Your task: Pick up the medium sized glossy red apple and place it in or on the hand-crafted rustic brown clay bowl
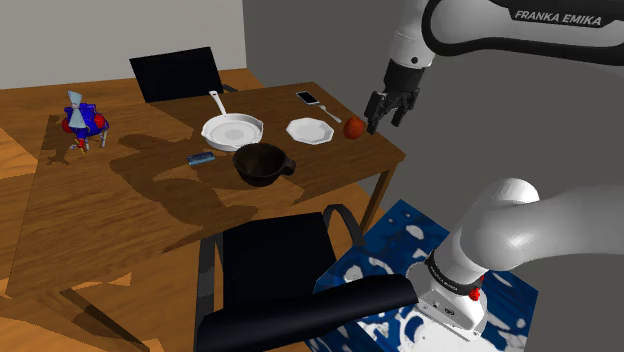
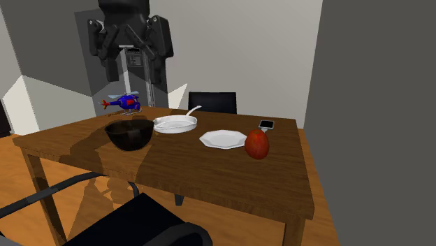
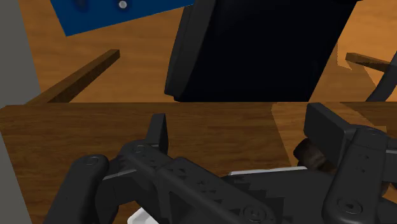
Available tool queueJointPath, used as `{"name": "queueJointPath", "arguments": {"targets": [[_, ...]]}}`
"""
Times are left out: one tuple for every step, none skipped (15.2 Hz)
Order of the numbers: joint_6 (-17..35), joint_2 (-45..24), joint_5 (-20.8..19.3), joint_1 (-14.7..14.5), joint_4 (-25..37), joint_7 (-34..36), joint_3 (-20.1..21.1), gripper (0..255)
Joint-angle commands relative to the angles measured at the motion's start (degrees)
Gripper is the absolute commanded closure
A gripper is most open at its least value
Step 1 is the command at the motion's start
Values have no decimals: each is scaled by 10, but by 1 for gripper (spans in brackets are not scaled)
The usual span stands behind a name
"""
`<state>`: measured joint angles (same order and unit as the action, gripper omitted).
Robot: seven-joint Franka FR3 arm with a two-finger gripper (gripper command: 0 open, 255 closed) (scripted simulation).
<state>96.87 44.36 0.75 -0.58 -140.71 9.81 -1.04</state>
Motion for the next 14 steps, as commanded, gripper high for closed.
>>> {"name": "queueJointPath", "arguments": {"targets": [[0, 0, 0, 0, 0, 0, 0, 0], [11, -11, -7, 3, 0, -17, -12, 0], [23, -24, -14, 5, 0, -34, -24, 0], [34, -37, -21, 7, 2, -51, -36, 0], [46, -51, -26, 10, 4, -68, -48, 0], [57, -66, -32, 11, 7, -84, -60, 0], [68, -81, -37, 13, 12, -101, -71, 0], [79, -98, -41, 14, 17, -118, -83, 0], [90, -115, -44, 15, 23, -134, -94, 0], [101, -132, -47, 16, 29, -151, -106, 0], [111, -151, -48, 16, 37, -168, -117, 0], [121, -169, -49, 16, 45, -185, -128, 0], [131, -189, -49, 16, 55, -202, -139, 0], [140, -209, -48, 16, 65, -219, -149, 0]]}}
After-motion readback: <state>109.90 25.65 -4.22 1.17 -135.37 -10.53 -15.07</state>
